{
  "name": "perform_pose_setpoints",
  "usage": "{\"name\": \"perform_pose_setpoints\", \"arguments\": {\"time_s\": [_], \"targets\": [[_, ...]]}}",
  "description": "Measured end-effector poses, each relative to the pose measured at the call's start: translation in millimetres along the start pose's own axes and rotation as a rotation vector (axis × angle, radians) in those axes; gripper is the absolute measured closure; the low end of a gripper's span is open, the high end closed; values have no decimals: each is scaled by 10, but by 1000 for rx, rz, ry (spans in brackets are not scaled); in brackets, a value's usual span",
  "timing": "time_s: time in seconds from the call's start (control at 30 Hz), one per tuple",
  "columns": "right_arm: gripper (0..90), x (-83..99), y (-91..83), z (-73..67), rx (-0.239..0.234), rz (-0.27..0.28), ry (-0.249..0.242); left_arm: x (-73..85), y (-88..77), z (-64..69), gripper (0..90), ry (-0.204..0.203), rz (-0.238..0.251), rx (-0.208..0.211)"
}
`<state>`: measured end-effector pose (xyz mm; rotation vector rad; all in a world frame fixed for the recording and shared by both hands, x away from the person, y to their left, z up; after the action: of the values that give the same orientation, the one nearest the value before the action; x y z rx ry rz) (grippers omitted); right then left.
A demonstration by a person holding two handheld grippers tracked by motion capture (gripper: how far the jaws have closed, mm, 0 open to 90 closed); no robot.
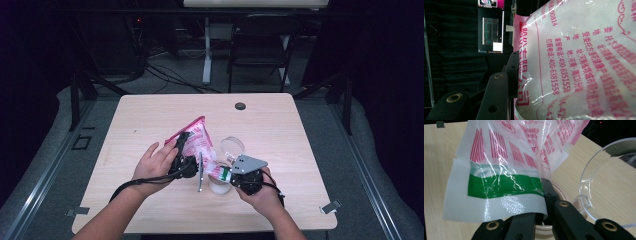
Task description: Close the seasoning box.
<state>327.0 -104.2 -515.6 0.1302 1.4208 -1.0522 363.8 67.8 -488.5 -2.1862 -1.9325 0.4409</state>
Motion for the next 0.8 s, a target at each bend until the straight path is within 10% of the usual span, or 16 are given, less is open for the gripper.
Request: {"name": "perform_pose_setpoints", "arguments": {"time_s": [0.8], "targets": [[900,55,-10,25,17,-18,-2,-61,23,17,615,12,13,-4]]}}
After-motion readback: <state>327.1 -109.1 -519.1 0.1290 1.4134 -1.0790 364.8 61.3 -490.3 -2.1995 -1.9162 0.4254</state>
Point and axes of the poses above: each handheld gripper's, and its own axes: y roughly forward along the jaws, x roughly out of its underside, z roughly to its right, the point moved 5 cm from there along y, roughly forward along the jaws, and after that the axes turned 7 degrees about x, right-handed, at the moved point
